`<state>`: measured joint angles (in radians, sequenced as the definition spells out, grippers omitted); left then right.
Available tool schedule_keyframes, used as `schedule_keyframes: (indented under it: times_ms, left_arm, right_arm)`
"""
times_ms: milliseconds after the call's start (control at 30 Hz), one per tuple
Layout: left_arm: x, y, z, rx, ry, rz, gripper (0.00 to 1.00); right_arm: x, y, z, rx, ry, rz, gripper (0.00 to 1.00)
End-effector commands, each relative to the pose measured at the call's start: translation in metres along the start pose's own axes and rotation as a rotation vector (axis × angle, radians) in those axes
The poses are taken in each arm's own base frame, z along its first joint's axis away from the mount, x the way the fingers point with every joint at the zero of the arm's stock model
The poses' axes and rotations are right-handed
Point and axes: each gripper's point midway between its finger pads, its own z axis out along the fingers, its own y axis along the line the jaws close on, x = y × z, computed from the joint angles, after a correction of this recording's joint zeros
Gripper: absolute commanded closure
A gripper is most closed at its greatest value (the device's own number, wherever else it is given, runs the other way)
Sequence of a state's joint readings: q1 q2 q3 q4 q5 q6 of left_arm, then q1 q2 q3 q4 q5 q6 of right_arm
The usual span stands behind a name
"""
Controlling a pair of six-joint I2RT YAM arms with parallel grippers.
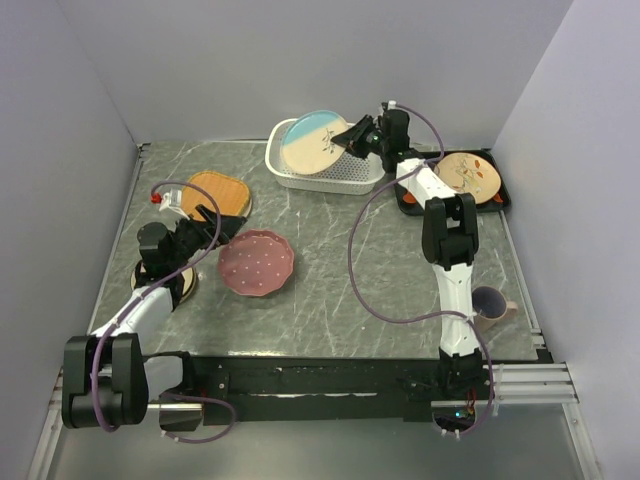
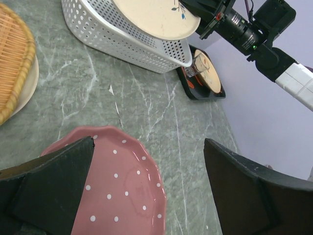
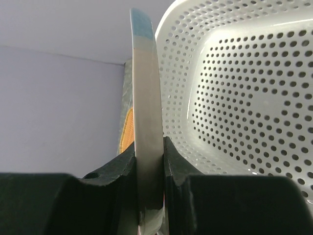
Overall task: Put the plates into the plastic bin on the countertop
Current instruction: Place the plate in the plastic bin.
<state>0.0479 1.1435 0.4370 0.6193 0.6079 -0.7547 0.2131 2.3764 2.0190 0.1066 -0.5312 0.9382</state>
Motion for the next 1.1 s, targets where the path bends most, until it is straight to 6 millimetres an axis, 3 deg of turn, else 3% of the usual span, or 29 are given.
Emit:
schedule_keyframes:
  times_ms: [0, 600, 1067]
  left_arm:
    - [-0.005, -0.013, 0.0, 0.063, -0.021, 0.022, 0.01]
    - [-0.001, -0.012, 0.002, 0.081, -0.013, 0.016, 0.01]
    - [0.002, -0.01, 0.003, 0.08, -0.005, 0.014, 0.01]
  right_arm:
    - [-0.055, 0.082, -0.013, -0.198, -0.137, -0.086, 1.0]
    - [-0.068, 0.069, -0.004, -0.161, -0.185, -0.094, 1.0]
    - [-0.07, 0.043, 0.009, -0.113, -0.209, -0.081, 1.0]
